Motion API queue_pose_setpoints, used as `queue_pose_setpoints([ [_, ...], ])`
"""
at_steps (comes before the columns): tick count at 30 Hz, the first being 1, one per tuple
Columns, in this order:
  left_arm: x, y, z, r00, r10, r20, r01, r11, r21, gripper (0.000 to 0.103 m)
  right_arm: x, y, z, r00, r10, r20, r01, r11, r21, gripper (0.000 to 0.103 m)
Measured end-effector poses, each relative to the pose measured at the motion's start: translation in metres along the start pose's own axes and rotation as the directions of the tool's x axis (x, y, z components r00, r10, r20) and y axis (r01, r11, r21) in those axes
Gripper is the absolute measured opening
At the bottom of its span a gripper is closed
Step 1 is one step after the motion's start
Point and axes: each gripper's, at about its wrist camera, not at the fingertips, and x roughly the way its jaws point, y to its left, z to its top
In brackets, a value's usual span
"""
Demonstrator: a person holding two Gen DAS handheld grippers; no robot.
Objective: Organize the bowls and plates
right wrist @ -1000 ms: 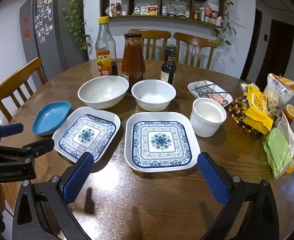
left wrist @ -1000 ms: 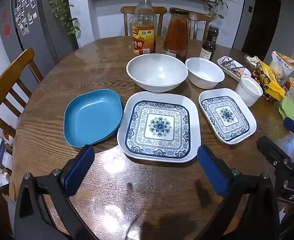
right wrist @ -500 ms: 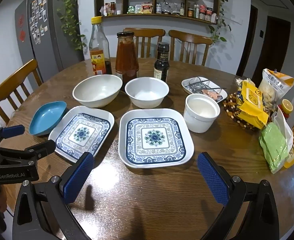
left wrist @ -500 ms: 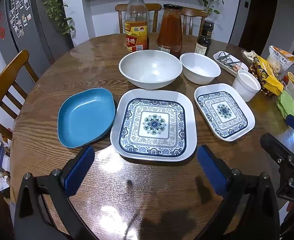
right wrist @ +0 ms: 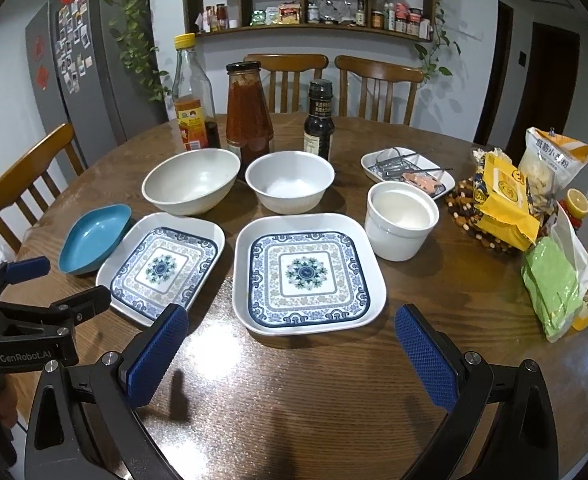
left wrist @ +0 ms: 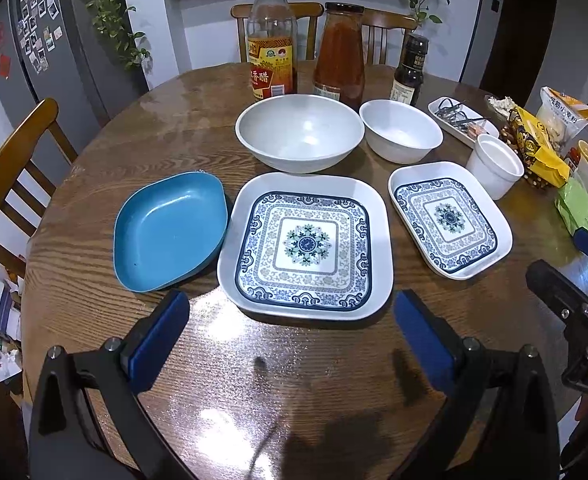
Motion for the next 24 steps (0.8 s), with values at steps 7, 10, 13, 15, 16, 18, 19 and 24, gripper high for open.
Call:
queue_pose_setpoints([
  [7, 0.0014, -0.0016, -0.0001, 1.0, 0.002, -0.001, -0.002, 1.0, 0.0, 0.103, -0.0004, -0.0038, 0.0003, 1.0, 0.005, -0.001, -0.005, 1.0, 0.009, 0.103],
  [10, 0.0023, -0.0026, 0.0002, 1.0, 0.003, -0.004, -0.003, 1.0, 0.0, 0.103, 0.0002, -0.0051, 0.0003, 1.0, 0.007, -0.002, -0.007, 1.0, 0.009, 0.103],
  [13, 0.0033, -0.0028, 0.0003, 1.0, 0.006, -0.005, -0.006, 1.0, 0.0, 0.103, 0.0005, -0.0055, 0.0003, 1.0, 0.009, -0.001, -0.009, 1.0, 0.008, 0.103],
  [15, 0.0039, -0.0028, 0.0008, 1.0, 0.007, -0.008, -0.007, 1.0, 0.0, 0.103, 0.001, -0.0059, 0.0006, 1.0, 0.01, -0.001, -0.01, 1.0, 0.007, 0.103],
  [16, 0.0044, -0.0028, 0.0011, 1.0, 0.008, -0.01, -0.008, 1.0, 0.001, 0.103, 0.0018, -0.006, 0.0014, 1.0, 0.011, -0.002, -0.011, 1.0, 0.007, 0.103],
  [18, 0.005, -0.0032, 0.0016, 1.0, 0.008, -0.013, -0.008, 1.0, -0.001, 0.103, 0.0023, -0.0063, 0.0015, 1.0, 0.014, -0.003, -0.014, 1.0, 0.008, 0.103],
  [19, 0.0054, -0.0033, 0.0016, 1.0, 0.008, -0.015, -0.008, 1.0, -0.001, 0.103, 0.0032, -0.0068, 0.0023, 1.0, 0.017, -0.005, -0.017, 1.0, 0.009, 0.103],
  [24, 0.0089, -0.0047, 0.0017, 0.999, -0.024, -0.045, 0.024, 1.0, -0.007, 0.103, 0.0055, -0.0077, 0.0024, 1.0, 0.025, -0.011, -0.025, 1.0, 0.013, 0.103],
])
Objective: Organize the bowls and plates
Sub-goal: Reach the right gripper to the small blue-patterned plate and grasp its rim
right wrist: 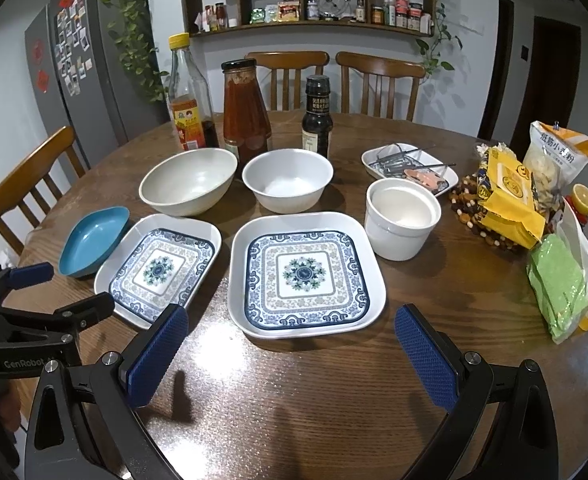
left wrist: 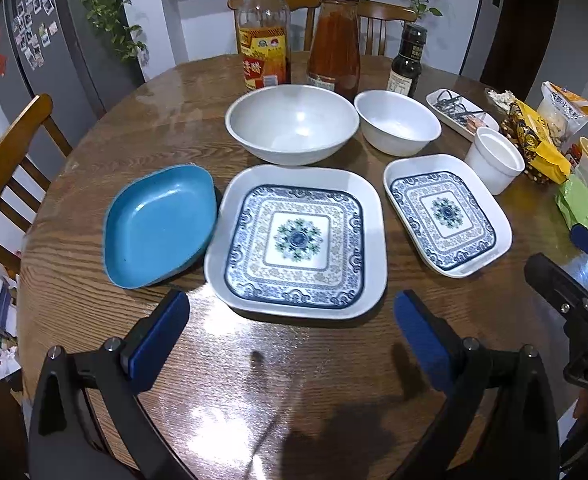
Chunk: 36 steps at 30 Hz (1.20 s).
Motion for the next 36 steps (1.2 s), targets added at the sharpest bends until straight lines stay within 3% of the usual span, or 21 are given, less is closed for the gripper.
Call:
queue_pose_setpoints([
  [3, 0.01, 0.001, 0.0, 0.993, -0.094, -0.075, 0.092, 0.995, -0.033, 0.103, 0.003, -0.003, 0.0, 1.0, 0.012, -0.012, -0.012, 1.0, 0.014, 0.103],
  [7, 0.022, -0.002, -0.004, 0.966, -0.206, -0.156, 0.195, 0.977, -0.082, 0.103, 0.008, -0.016, -0.002, 0.997, 0.058, -0.055, -0.054, 0.996, 0.074, 0.103],
  [10, 0.022, -0.005, -0.008, 0.943, -0.287, -0.168, 0.271, 0.956, -0.111, 0.103, 0.011, -0.031, -0.004, 0.991, 0.111, -0.075, -0.099, 0.985, 0.14, 0.103],
  [16, 0.022, -0.022, -0.013, 0.913, -0.364, -0.184, 0.343, 0.93, -0.135, 0.103, 0.018, -0.062, -0.009, 0.977, 0.188, -0.105, -0.16, 0.96, 0.231, 0.103],
  [18, 0.022, -0.025, -0.011, 0.89, -0.414, -0.192, 0.389, 0.908, -0.157, 0.102, 0.02, -0.071, -0.011, 0.968, 0.232, -0.098, -0.2, 0.944, 0.262, 0.103],
  [19, 0.021, -0.028, -0.011, 0.869, -0.457, -0.189, 0.428, 0.887, -0.176, 0.103, 0.021, -0.075, -0.012, 0.964, 0.249, -0.088, -0.217, 0.937, 0.274, 0.103],
  [21, 0.021, -0.032, -0.008, 0.858, -0.481, -0.179, 0.449, 0.873, -0.191, 0.102, 0.022, -0.082, -0.013, 0.959, 0.277, -0.068, -0.246, 0.924, 0.291, 0.103],
  [24, 0.022, -0.039, 0.0, 0.864, -0.473, -0.173, 0.44, 0.876, -0.198, 0.102, 0.028, -0.092, -0.01, 0.95, 0.304, -0.072, -0.27, 0.915, 0.299, 0.103],
  [29, 0.036, -0.05, 0.019, 0.887, -0.433, -0.159, 0.396, 0.892, -0.217, 0.1, 0.045, -0.105, -0.001, 0.939, 0.319, -0.125, -0.269, 0.913, 0.307, 0.103],
  [32, 0.049, -0.052, 0.028, 0.897, -0.41, -0.165, 0.369, 0.9, -0.232, 0.094, 0.057, -0.112, 0.006, 0.939, 0.309, -0.149, -0.253, 0.917, 0.308, 0.103],
  [36, 0.061, -0.058, 0.036, 0.9, -0.401, -0.169, 0.356, 0.902, -0.246, 0.076, 0.07, -0.111, 0.014, 0.938, 0.296, -0.177, -0.247, 0.935, 0.255, 0.103],
])
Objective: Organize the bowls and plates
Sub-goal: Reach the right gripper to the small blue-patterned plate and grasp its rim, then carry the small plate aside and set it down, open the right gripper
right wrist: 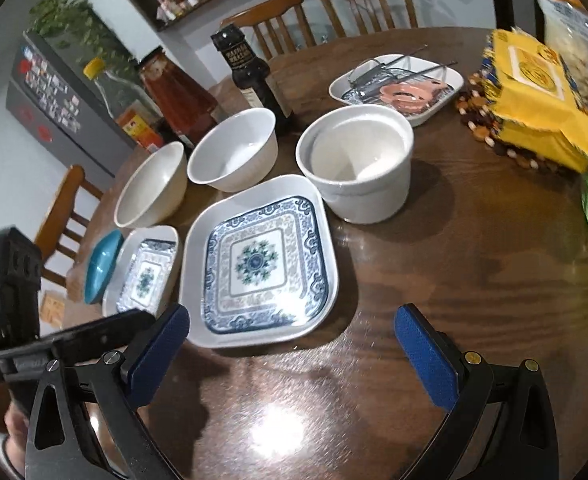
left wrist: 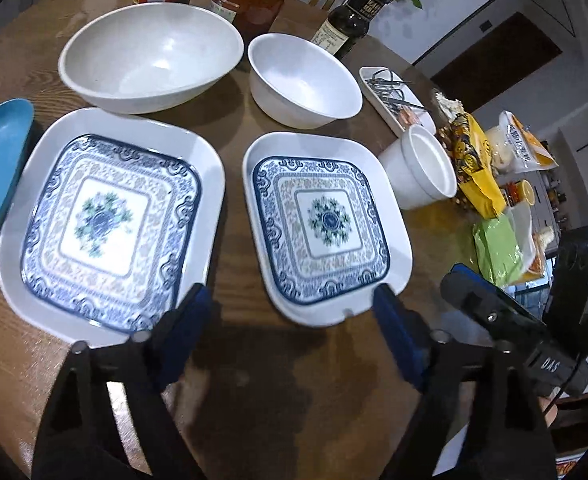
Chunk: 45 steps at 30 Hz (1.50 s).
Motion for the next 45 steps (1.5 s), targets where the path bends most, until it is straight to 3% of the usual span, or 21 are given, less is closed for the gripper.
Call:
queue_pose_setpoints([
  [3, 0.009, -0.005, 0.004, 1.0, 0.012, -0.01, -0.012, 1.0, 0.005, 0.068, 0.01, -0.004, 0.006, 1.0, -0.018, -0.02, 0.018, 1.0, -0.016, 0.1],
  [5, 0.014, -0.007, 0.007, 1.0, 0.025, -0.008, -0.025, 1.0, 0.011, 0.062, 0.017, -0.008, 0.01, 0.999, -0.009, -0.039, 0.009, 1.0, -0.002, 0.088],
  [9, 0.024, -0.005, 0.013, 0.999, 0.05, -0.013, -0.051, 0.999, -0.015, 0.042, 0.033, -0.019, 0.016, 0.997, 0.0, -0.079, 0.002, 1.0, 0.025, 0.076],
  [13, 0.03, -0.002, 0.018, 0.996, 0.083, -0.014, -0.084, 0.996, -0.028, 0.04, 0.044, -0.022, 0.019, 0.995, 0.029, -0.095, -0.027, 0.999, 0.031, 0.071],
  [15, 0.032, -0.001, 0.02, 0.995, 0.095, -0.014, -0.096, 0.995, -0.03, 0.039, 0.048, -0.022, 0.02, 0.994, 0.04, -0.104, -0.038, 0.999, 0.023, 0.056],
  [19, 0.035, 0.002, 0.024, 0.995, 0.104, -0.007, -0.104, 0.993, -0.047, 0.028, 0.053, -0.018, 0.025, 0.994, 0.036, -0.106, -0.037, 0.999, -0.01, 0.045],
  [22, 0.036, 0.003, 0.027, 0.992, 0.123, -0.003, -0.123, 0.991, -0.058, 0.021, 0.056, -0.015, 0.026, 0.993, 0.034, -0.113, -0.037, 0.999, -0.024, 0.031],
  [26, 0.033, 0.007, 0.027, 0.993, 0.121, -0.002, -0.121, 0.991, -0.059, 0.02, 0.058, -0.016, 0.026, 0.993, 0.015, -0.114, -0.019, 0.999, -0.036, 0.014],
  [37, 0.012, -0.017, -0.014, 0.997, 0.071, -0.02, -0.068, 0.991, 0.112, 0.02, 0.01, -0.021, -0.019, 0.997, -0.011, -0.073, 0.012, 1.0, 0.013, 0.011],
  [45, 0.026, -0.064, -0.054, 0.994, 0.016, -0.104, 0.016, 0.953, 0.302, 0.022, -0.037, -0.045, -0.073, 0.991, -0.126, -0.047, 0.131, 0.983, 0.13, 0.011],
])
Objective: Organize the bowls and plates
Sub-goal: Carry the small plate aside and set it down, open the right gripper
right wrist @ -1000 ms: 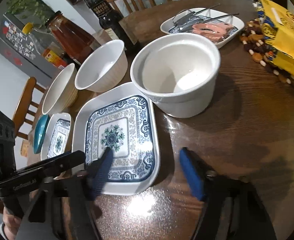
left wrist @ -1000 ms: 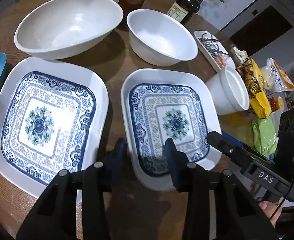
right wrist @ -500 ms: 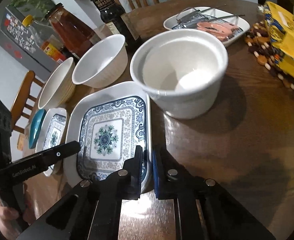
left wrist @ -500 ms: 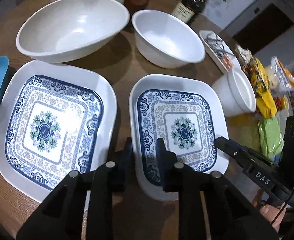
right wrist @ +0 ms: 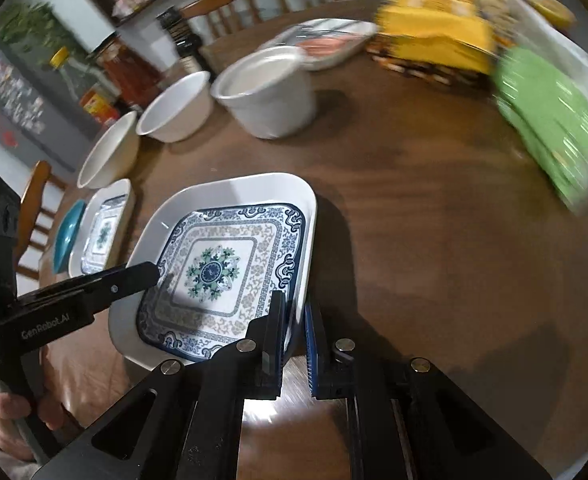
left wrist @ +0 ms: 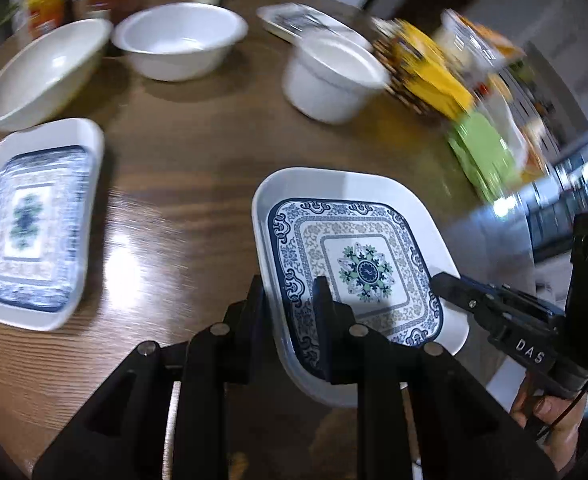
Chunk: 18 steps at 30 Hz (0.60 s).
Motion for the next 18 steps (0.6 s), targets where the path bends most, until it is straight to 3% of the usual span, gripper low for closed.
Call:
queue_pose_setpoints([
  [6, 0.027, -0.029, -0.009, 0.996, -0.043, -0.078, 0.05, 0.995, 0.091, 0.022, -0.02, -0.028, -0.028, 0.996, -0.08, 0.034, 0.075, 0.989, 0.124, 0.011],
  [9, 0.031, -0.037, -0.009, 0.996, -0.048, -0.081, 0.057, 0.992, 0.109, 0.023, -0.018, -0.035, -0.035, 0.993, -0.115, 0.024, 0.109, 0.981, 0.163, 0.011],
  [12, 0.033, -0.041, -0.01, 0.997, -0.04, -0.073, 0.049, 0.991, 0.122, 0.033, -0.016, -0.039, -0.039, 0.991, -0.136, 0.015, 0.13, 0.97, 0.205, 0.011],
  [14, 0.028, -0.042, -0.009, 0.998, -0.032, -0.055, 0.039, 0.991, 0.131, 0.044, -0.021, -0.042, -0.041, 0.988, -0.155, 0.023, 0.146, 0.963, 0.224, 0.011],
  [16, 0.018, -0.041, -0.009, 1.0, -0.018, -0.015, 0.019, 0.99, 0.137, 0.062, -0.028, -0.039, -0.04, 0.982, -0.182, 0.054, 0.167, 0.962, 0.216, 0.012],
  [18, 0.006, -0.037, -0.009, 1.0, -0.009, 0.025, 0.005, 0.99, 0.139, 0.068, -0.037, -0.034, -0.036, 0.973, -0.212, 0.088, 0.192, 0.962, 0.194, 0.013],
])
